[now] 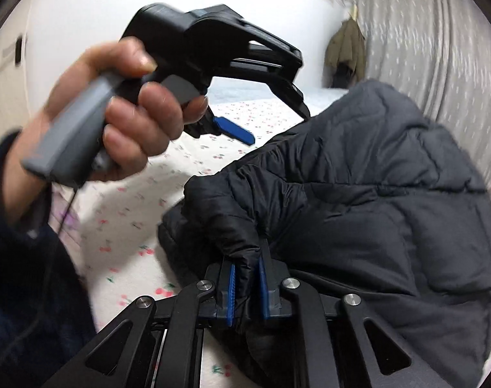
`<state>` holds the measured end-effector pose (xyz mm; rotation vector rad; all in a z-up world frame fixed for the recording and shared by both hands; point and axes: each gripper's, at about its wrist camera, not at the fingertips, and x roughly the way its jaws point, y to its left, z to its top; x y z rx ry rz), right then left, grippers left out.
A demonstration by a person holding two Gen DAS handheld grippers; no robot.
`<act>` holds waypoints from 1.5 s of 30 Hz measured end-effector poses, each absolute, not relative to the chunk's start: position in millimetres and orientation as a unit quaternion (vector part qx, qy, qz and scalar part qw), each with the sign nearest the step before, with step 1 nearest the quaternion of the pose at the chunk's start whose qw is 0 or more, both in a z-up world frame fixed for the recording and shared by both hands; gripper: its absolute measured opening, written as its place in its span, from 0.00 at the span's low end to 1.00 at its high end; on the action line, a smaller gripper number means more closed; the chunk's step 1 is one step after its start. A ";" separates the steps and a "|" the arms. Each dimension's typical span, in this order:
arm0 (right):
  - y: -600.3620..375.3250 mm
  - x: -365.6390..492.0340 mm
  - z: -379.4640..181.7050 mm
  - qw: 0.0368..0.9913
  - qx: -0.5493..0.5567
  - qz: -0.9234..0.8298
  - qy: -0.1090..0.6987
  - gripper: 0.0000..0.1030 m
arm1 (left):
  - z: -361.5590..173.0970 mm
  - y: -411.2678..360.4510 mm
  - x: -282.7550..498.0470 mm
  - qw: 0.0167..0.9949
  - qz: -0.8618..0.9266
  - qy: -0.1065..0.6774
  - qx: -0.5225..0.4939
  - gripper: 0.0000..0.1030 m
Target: Fold large clothes
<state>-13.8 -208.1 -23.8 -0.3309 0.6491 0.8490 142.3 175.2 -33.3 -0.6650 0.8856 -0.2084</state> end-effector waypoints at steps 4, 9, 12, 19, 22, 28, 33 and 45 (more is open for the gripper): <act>-231.2 -12.9 10.8 0.820 -0.107 0.456 0.328 0.34 | -18.9 161.4 136.5 0.858 -0.126 0.403 -0.293 0.73; -289.6 -7.0 56.6 0.803 -0.019 0.520 0.291 0.80 | -16.3 140.4 139.9 0.861 -0.143 0.416 -0.255 0.73; -318.3 2.4 73.0 0.842 -0.006 0.459 0.284 0.80 | -14.2 129.5 143.9 0.863 -0.136 0.421 -0.242 0.73; -370.6 77.9 28.8 0.869 0.105 0.286 0.391 0.80 | -22.1 92.7 155.5 0.867 -0.128 0.443 -0.190 0.28; -355.0 78.3 22.2 0.875 0.078 0.277 0.389 0.80 | -5.8 83.5 145.0 0.894 -0.117 0.402 -0.159 0.08; -337.1 66.5 12.6 0.874 0.067 0.291 0.383 0.80 | 46.4 83.9 89.4 0.941 -0.137 0.287 -0.112 0.06; -319.0 58.7 8.6 0.868 0.028 0.315 0.383 0.80 | 4.2 90.0 91.5 0.929 -0.019 0.367 -0.045 0.07; -271.2 73.5 -36.6 0.854 -0.047 0.278 0.437 0.80 | -16.9 124.3 123.9 0.899 -0.021 0.421 -0.116 0.14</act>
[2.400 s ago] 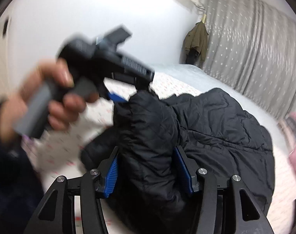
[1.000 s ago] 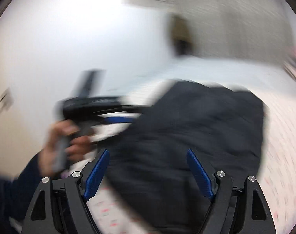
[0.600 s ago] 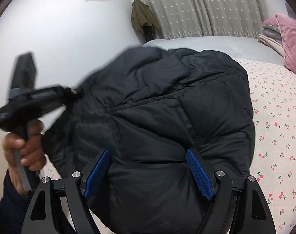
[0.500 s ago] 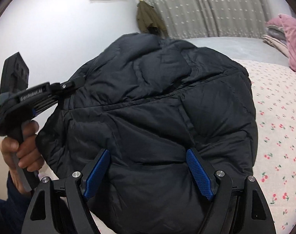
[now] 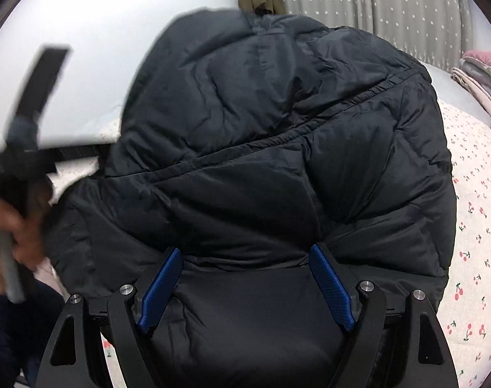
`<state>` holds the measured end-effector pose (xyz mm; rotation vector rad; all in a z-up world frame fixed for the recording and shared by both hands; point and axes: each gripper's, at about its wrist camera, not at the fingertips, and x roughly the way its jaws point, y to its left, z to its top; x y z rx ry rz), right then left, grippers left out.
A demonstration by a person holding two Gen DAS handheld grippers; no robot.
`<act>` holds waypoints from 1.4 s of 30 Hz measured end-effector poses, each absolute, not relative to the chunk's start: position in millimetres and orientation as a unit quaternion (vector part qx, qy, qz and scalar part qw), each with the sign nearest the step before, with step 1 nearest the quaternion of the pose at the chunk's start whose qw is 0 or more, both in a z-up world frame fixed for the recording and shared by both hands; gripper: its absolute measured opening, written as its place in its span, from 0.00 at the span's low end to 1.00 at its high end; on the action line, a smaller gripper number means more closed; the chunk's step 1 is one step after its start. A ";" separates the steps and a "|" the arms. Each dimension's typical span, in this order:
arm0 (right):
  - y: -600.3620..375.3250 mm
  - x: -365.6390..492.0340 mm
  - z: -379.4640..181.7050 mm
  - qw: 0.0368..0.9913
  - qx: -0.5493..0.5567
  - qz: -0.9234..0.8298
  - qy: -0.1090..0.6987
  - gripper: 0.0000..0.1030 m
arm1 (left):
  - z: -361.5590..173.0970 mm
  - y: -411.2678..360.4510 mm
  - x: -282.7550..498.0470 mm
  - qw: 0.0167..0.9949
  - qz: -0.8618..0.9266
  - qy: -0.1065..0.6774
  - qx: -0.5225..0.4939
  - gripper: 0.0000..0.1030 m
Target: Fold large clothes
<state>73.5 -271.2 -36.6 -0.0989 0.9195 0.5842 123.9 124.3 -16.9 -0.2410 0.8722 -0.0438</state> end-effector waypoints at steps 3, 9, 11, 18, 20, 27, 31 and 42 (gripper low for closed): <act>-262.2 75.1 -38.4 0.856 -0.061 0.270 0.437 0.80 | 6.0 145.2 120.1 0.907 -0.038 0.380 -0.180 0.16; -259.1 78.1 -42.6 0.858 -0.060 0.261 0.439 0.81 | 41.4 109.6 108.4 0.932 -0.092 0.315 -0.150 0.46; -262.0 79.8 -29.6 0.851 -0.055 0.270 0.448 0.80 | 46.1 81.9 116.7 0.935 -0.098 0.321 -0.114 0.46; -323.2 100.7 57.2 0.884 0.034 0.275 0.376 0.80 | 39.2 32.8 173.7 0.926 -0.057 0.372 -0.006 0.64; -339.4 139.6 54.6 0.880 0.071 0.255 0.395 0.80 | 24.0 39.1 190.5 0.922 -0.014 0.388 0.001 0.65; -309.9 235.1 5.2 0.841 0.056 0.228 0.488 0.81 | -27.9 70.9 222.7 0.893 -0.027 0.444 -0.068 0.80; -291.7 253.7 -24.4 0.826 0.041 0.227 0.514 0.84 | -41.0 75.1 226.2 0.886 -0.031 0.454 -0.083 0.81; -278.4 248.2 -42.5 0.838 0.014 0.210 0.504 0.85 | -48.6 70.8 226.3 0.891 -0.020 0.448 -0.068 0.83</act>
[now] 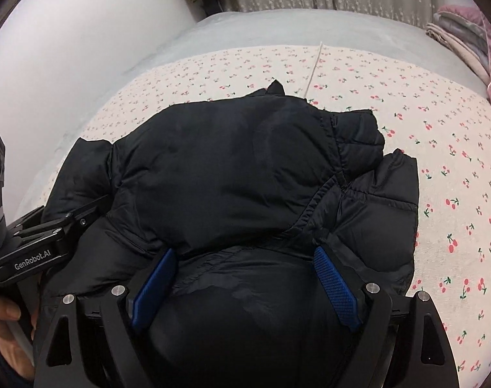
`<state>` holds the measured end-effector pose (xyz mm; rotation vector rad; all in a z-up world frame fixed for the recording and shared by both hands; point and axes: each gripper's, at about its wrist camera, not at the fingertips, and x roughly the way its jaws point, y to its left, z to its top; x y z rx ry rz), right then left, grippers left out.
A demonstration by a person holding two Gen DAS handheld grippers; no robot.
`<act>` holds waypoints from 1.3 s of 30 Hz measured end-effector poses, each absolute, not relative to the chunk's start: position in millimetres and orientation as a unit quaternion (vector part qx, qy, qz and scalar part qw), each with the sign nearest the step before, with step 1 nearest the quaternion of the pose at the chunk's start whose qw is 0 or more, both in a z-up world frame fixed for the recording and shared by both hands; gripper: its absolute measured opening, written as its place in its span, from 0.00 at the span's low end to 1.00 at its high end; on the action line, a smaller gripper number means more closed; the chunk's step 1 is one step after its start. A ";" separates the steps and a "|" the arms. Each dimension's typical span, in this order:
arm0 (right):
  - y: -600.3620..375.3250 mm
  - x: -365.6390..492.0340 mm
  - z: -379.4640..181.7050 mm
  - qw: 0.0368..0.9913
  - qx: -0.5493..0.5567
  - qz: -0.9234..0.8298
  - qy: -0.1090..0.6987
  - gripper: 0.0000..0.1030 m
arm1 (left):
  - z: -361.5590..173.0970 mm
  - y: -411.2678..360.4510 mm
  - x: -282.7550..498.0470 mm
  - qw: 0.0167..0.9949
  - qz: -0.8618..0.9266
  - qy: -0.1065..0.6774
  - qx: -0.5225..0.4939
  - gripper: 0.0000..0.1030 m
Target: Fold large clothes
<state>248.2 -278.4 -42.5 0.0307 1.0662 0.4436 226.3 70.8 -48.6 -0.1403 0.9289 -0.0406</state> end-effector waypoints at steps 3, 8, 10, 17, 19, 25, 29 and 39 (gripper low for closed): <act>-275.9 230.8 -34.7 0.848 0.004 0.210 0.487 0.86 | -35.8 77.5 213.8 0.895 -0.016 0.440 -0.074 0.83; -306.8 205.7 -2.5 0.856 0.059 0.223 0.463 0.86 | -5.9 93.9 169.2 0.909 -0.013 0.409 -0.072 0.83; -323.9 196.6 4.4 0.853 0.096 0.229 0.460 0.86 | -5.0 110.2 155.9 0.910 -0.014 0.404 -0.089 0.83; -381.7 183.9 -14.8 0.814 0.205 0.226 0.495 0.86 | -31.3 153.3 149.1 0.866 -0.060 0.458 -0.192 0.83; -391.3 181.3 -16.1 0.803 0.236 0.225 0.499 0.86 | -35.6 152.7 144.2 0.862 -0.067 0.467 -0.186 0.83; -405.3 177.6 -37.7 0.782 0.249 0.228 0.524 0.86 | -50.8 145.6 137.5 0.848 -0.091 0.490 -0.179 0.84; -388.6 179.3 -51.8 0.763 0.254 0.240 0.544 0.86 | -63.6 148.2 140.5 0.831 -0.101 0.507 -0.204 0.88; -372.6 182.7 -68.5 0.746 0.254 0.251 0.563 0.87 | -73.7 149.6 143.0 0.818 -0.113 0.516 -0.229 0.90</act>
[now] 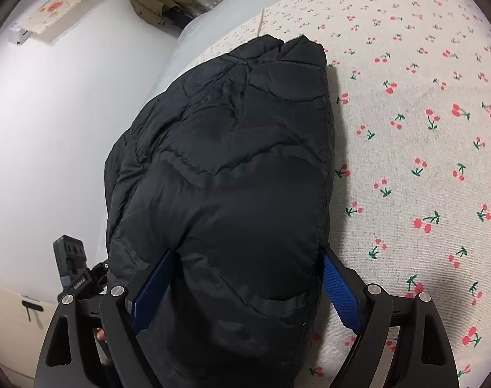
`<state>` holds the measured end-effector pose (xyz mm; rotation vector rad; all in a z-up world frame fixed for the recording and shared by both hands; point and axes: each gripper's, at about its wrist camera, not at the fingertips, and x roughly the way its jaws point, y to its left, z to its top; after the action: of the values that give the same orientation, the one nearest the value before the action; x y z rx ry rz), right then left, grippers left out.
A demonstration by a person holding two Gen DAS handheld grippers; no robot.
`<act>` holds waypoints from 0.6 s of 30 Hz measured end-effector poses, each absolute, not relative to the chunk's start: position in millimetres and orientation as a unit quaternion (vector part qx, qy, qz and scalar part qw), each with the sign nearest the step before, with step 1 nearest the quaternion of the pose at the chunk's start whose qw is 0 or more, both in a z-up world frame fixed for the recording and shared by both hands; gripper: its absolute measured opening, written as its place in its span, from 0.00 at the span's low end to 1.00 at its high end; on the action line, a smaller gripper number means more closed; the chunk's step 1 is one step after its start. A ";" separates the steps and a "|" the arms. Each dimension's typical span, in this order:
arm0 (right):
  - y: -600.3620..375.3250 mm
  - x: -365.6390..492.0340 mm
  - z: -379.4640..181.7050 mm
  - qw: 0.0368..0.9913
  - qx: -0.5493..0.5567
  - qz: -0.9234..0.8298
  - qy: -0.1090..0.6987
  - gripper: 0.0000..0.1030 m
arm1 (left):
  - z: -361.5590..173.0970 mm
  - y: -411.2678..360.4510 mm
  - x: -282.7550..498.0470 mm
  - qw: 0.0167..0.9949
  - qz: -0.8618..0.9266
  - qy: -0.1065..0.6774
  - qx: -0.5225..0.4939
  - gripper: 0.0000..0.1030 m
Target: Fold large clothes
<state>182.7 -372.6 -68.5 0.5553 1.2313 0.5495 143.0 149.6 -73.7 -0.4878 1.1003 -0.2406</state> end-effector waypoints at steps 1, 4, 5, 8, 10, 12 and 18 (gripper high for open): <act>-372.6 182.9 -69.5 0.744 0.256 0.251 0.564 0.87 | -73.3 149.7 143.4 0.817 -0.114 0.517 -0.229 0.90; -373.1 182.0 -70.5 0.743 0.254 0.250 0.567 0.88 | -74.7 147.2 146.3 0.815 -0.116 0.519 -0.231 0.90; -372.7 182.3 -71.5 0.742 0.254 0.250 0.568 0.88 | -75.4 147.0 146.5 0.815 -0.117 0.519 -0.230 0.90; -372.9 180.1 -71.9 0.740 0.255 0.249 0.571 0.89 | -76.5 147.5 148.1 0.818 -0.115 0.516 -0.227 0.89; -372.2 180.2 -73.0 0.738 0.258 0.248 0.572 0.89 | -74.9 143.7 148.2 0.822 -0.116 0.511 -0.221 0.84; -371.0 180.0 -72.5 0.739 0.257 0.249 0.571 0.89 | -72.2 138.1 149.8 0.823 -0.125 0.507 -0.223 0.71; -348.1 173.9 -68.3 0.757 0.232 0.251 0.556 0.84 | -64.5 129.0 150.2 0.837 -0.135 0.488 -0.210 0.32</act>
<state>173.9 -348.1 -68.3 0.5063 1.2120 0.5471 150.2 129.0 -64.5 -0.4445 1.0321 -0.2866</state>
